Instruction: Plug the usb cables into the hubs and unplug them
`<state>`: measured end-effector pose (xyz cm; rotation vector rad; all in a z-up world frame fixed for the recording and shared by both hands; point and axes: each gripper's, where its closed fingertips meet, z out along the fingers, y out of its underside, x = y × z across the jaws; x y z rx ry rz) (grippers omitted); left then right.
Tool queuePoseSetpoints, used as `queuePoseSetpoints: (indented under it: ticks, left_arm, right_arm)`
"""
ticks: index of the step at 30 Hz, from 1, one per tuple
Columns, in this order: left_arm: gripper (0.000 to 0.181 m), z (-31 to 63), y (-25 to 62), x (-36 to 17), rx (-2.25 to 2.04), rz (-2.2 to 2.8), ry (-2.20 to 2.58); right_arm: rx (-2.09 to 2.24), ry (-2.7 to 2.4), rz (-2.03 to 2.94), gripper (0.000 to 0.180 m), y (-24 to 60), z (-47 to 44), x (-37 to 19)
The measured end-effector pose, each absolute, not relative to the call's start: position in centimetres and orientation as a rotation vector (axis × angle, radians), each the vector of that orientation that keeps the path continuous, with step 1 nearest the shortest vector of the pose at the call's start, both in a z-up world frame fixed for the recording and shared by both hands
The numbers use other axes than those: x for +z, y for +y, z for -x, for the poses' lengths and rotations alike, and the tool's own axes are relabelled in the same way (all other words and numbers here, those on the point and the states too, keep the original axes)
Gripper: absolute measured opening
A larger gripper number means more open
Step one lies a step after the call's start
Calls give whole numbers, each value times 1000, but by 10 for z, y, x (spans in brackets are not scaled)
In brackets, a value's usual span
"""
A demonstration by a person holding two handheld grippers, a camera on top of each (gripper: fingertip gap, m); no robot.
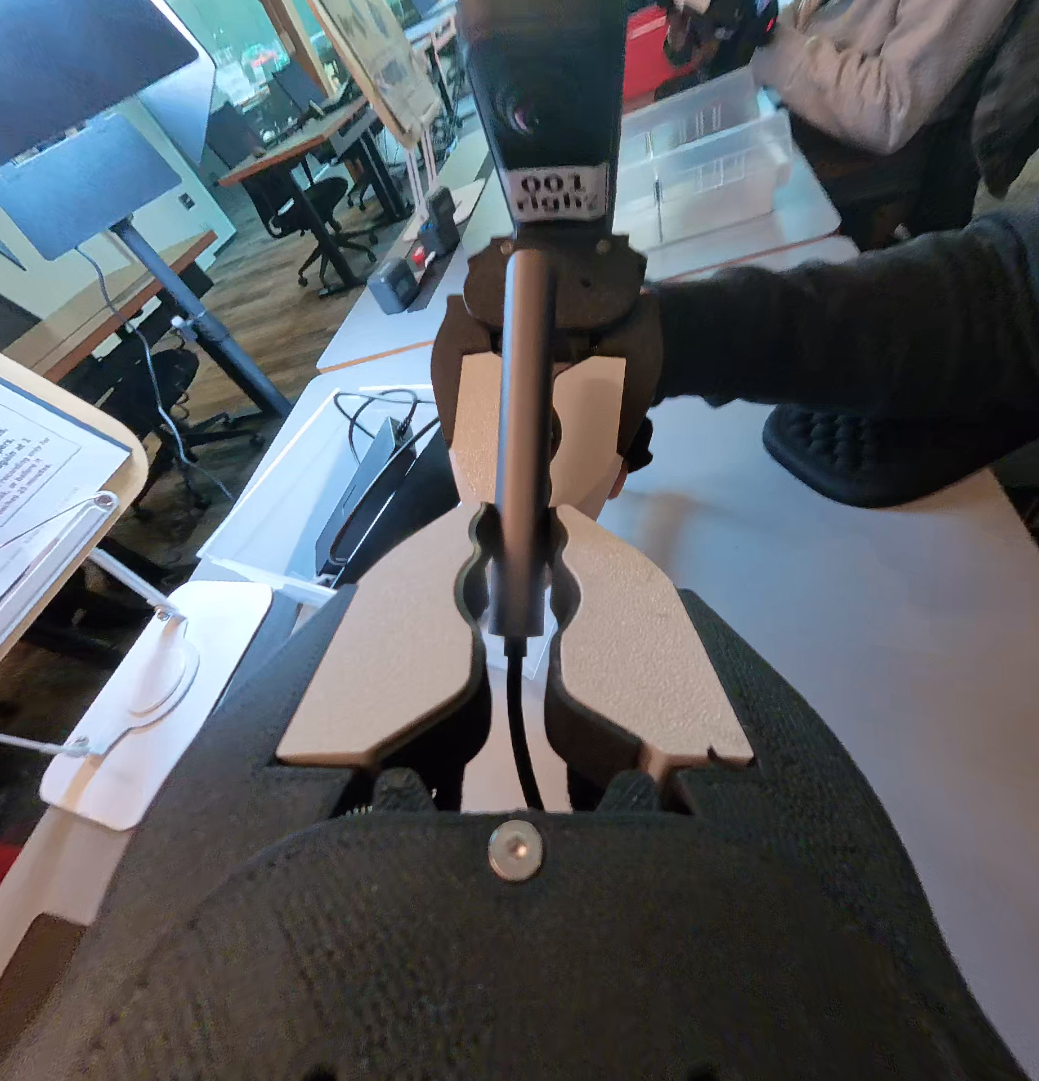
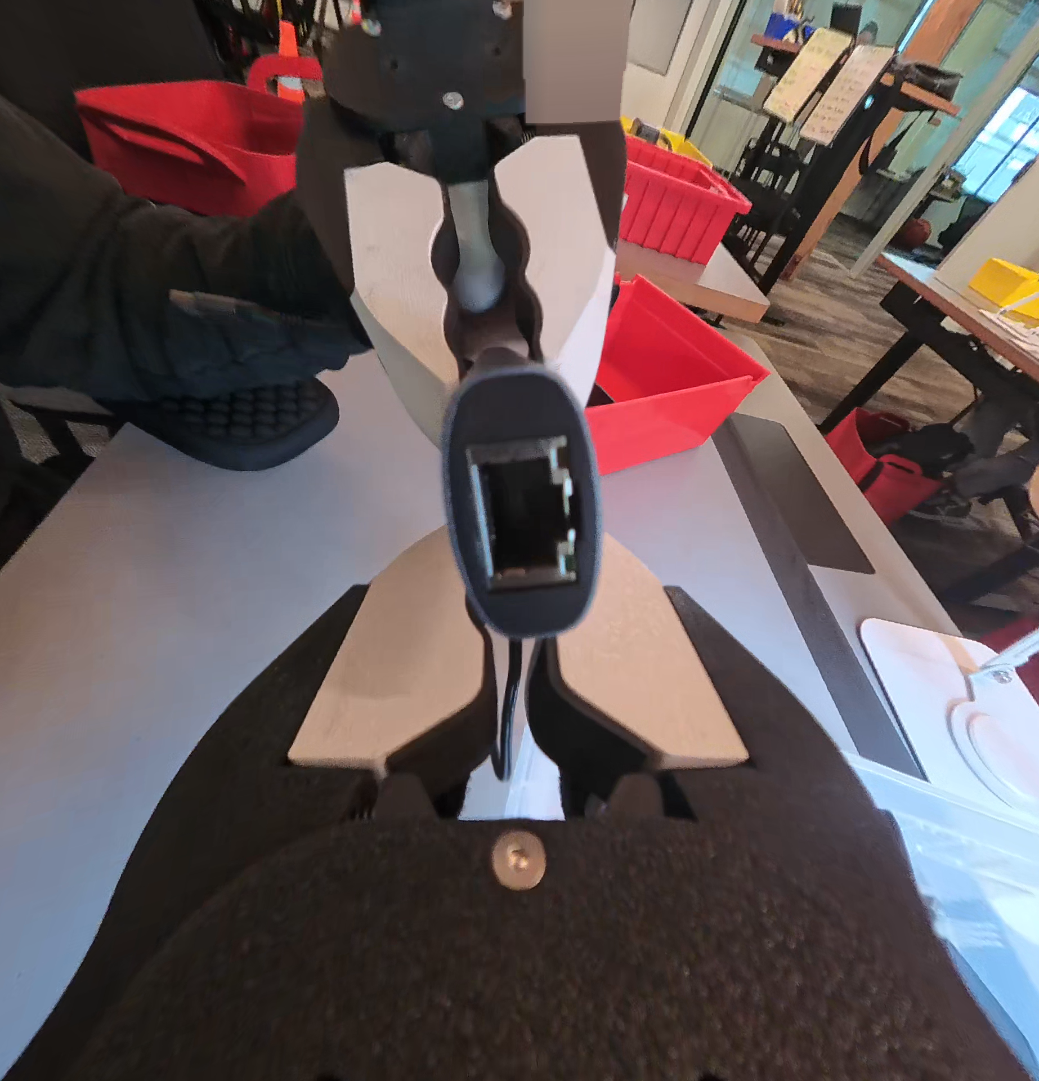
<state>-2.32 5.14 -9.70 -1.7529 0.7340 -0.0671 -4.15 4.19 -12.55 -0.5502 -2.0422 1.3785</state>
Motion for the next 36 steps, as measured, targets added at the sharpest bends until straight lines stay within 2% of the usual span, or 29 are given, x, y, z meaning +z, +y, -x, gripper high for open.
queuePoseSetpoints:
  ticks: [14, 25, 28, 31, 34, 36]
  left_arm:
    - [16, 34, 59, -75, -369, 1558, 511]
    - [16, 37, 68, -77, -380, 1526, 447]
    - [16, 44, 70, -79, -378, 1545, 427]
    - [17, 61, 70, -72, -449, 1515, 279]
    - [17, 71, 75, -73, -501, 1517, 138]
    - [17, 73, 81, -77, -517, 1526, 67]
  right_arm:
    - [1668, -1895, 624, 8, 44, 46, -109]
    - [1634, -1907, 639, 9, 57, 48, -110]
    - [1483, -1868, 656, 9, 64, 56, -109]
    - [1115, -1788, 652, 12, 73, 69, -101]
    - [762, -1737, 619, 24, 82, 80, -103]
    - [589, -1671, 591, 25, 89, 86, -102]
